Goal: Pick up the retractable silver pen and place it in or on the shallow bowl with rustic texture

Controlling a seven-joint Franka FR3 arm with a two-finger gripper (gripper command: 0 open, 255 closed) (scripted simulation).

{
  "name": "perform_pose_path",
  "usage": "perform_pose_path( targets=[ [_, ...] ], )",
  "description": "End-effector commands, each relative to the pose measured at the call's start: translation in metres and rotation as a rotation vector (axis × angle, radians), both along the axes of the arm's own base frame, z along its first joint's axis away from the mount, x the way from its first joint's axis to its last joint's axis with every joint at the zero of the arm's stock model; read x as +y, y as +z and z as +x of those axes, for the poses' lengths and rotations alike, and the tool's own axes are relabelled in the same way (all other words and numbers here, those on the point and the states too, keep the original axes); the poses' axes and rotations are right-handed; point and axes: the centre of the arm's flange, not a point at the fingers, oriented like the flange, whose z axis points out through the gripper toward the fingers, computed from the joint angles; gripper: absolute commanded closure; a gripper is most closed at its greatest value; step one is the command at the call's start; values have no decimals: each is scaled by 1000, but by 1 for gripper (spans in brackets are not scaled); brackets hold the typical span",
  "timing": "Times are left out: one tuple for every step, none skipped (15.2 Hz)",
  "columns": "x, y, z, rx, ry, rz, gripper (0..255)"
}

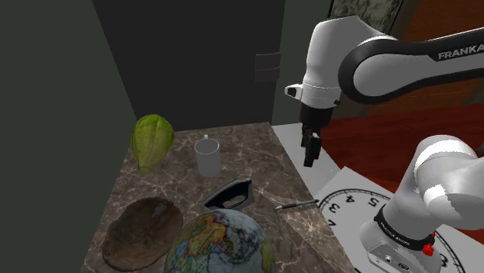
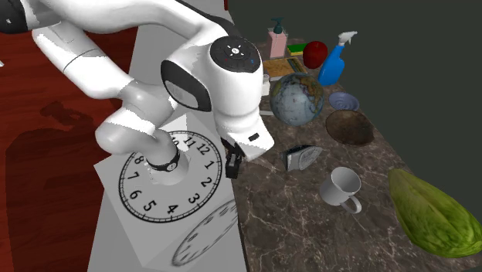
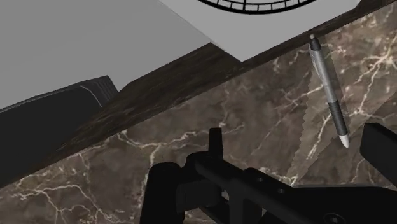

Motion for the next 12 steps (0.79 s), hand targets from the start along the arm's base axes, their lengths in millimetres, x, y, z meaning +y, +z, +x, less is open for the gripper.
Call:
perform_pose_path(
  targets=[
    [19,-16,-11,-7,95,4,0],
    [28,-25,-16,-10,141,5,0],
    [37,-33,-22,-13,188,7,0],
    [46,-42,-28,-17,234,8,0],
    [54,-50,-34,-20,280,10,0],
    [62,-59,-40,-23,326,12,0],
    [70,-67,-47,-26,373,13,0],
    [71,-69,-49,-26,383,14,0],
    [72,-74,-49,-26,383,14,0],
    [72,-80,-50,-26,383,14,0],
    [72,-85,-50,-26,383,14,0],
    [72,-90,-50,-26,383,14,0]
  ],
)
